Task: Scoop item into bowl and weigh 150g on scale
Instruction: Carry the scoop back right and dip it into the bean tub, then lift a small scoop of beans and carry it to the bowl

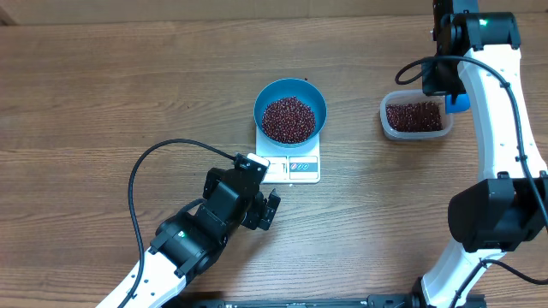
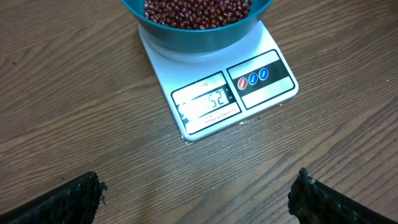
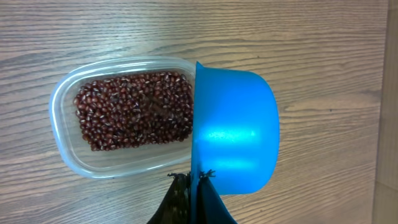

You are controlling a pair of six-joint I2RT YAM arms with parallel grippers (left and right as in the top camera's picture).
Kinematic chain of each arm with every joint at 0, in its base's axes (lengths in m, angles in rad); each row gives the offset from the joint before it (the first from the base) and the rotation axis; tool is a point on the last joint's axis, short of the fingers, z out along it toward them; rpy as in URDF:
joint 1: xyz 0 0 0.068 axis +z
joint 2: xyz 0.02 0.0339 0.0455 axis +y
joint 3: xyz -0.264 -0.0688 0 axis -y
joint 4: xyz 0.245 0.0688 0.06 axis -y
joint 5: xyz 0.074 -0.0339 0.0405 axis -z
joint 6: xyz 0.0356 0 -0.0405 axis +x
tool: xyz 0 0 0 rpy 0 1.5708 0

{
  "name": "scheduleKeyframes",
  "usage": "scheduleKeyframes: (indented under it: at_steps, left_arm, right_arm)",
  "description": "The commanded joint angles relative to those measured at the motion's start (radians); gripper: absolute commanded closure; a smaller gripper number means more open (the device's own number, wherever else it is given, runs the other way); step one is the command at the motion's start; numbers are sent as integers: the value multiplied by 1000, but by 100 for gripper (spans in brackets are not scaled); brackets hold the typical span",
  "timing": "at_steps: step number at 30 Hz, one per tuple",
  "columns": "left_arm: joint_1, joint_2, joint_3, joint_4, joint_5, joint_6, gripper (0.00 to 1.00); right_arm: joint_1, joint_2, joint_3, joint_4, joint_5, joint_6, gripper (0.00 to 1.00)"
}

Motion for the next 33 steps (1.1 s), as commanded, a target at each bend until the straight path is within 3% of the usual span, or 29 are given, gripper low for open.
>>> scheduleKeyframes:
  at_steps: [1,11,18,26,33]
  left_arm:
    - [-6,5,-7,-1,-17,-18,0]
    - [-6,5,-7,-1,-17,-18,0]
    - [-6,5,-7,-1,-17,-18,0]
    - [-6,5,-7,-1,-17,-18,0]
    - [-6,5,-7,-1,-17,-18,0]
  right_arm:
    - [3,-49,33,-1,2,7,96]
    - [4,-63,108,10,-264,-84,96]
    - [34,-63,192,65,-767,-185,96]
    - [185,-40,182,61,-763,-203,96]
    - [311,-1,182,50,-600,-197,96]
